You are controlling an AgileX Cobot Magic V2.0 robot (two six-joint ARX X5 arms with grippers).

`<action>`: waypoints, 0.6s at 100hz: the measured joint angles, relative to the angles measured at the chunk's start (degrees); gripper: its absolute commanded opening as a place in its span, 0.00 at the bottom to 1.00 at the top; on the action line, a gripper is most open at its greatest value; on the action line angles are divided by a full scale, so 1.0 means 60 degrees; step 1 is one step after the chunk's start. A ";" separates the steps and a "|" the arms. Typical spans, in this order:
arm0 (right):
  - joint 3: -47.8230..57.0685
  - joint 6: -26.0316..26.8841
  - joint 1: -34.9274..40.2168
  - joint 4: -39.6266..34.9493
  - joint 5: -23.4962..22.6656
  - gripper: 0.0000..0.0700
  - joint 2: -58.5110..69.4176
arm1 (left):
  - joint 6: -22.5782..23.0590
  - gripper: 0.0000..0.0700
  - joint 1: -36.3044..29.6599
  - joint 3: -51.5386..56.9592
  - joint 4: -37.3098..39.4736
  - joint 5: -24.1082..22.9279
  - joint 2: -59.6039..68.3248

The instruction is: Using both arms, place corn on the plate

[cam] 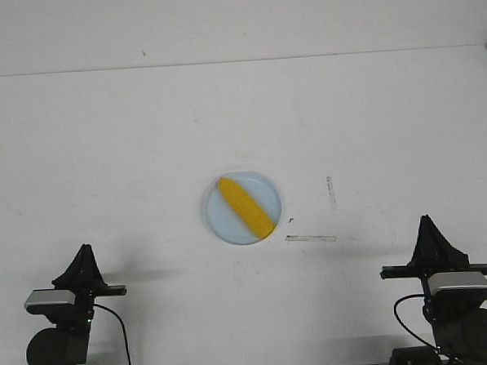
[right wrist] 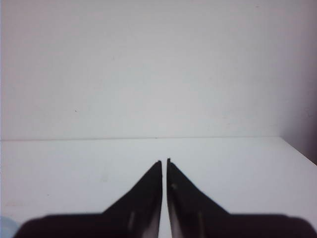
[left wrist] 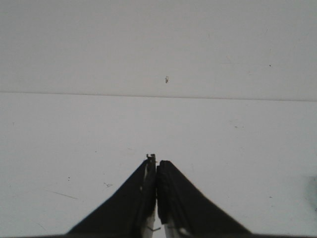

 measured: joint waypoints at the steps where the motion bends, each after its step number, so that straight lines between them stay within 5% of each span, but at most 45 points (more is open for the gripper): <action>1: 0.0000 0.0000 0.0000 0.0000 0.0000 0.02 0.0000 | 0.0000 0.00 0.0000 0.0000 0.0000 0.0000 0.0000; 60: -0.0736 0.0000 0.0004 0.0197 0.0000 0.02 -0.0142 | 0.0000 0.00 0.0000 0.0000 0.0004 0.0000 0.0000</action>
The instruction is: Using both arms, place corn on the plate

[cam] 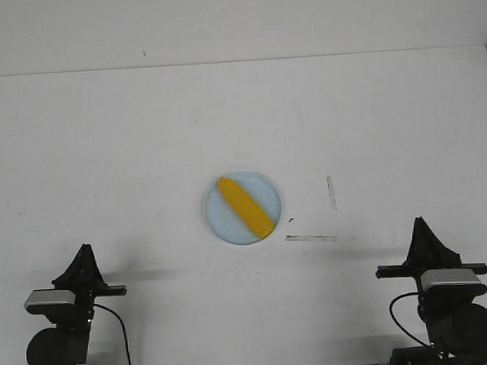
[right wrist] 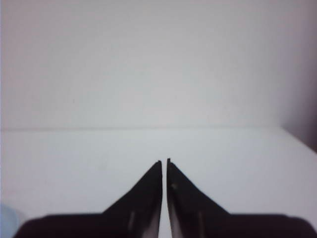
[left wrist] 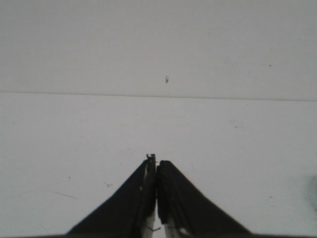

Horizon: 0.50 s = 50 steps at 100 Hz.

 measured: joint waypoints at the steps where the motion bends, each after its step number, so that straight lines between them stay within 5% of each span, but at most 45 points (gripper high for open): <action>1: -0.0058 0.0000 0.0000 0.0036 0.0000 0.02 -0.0022 | 0.0000 0.00 0.0000 0.0000 0.0000 0.0000 0.0000; 50: -0.3115 0.0000 0.0000 0.3242 -0.0375 0.02 -0.1067 | 0.0000 0.00 -0.0004 0.0000 0.0015 0.0000 0.0000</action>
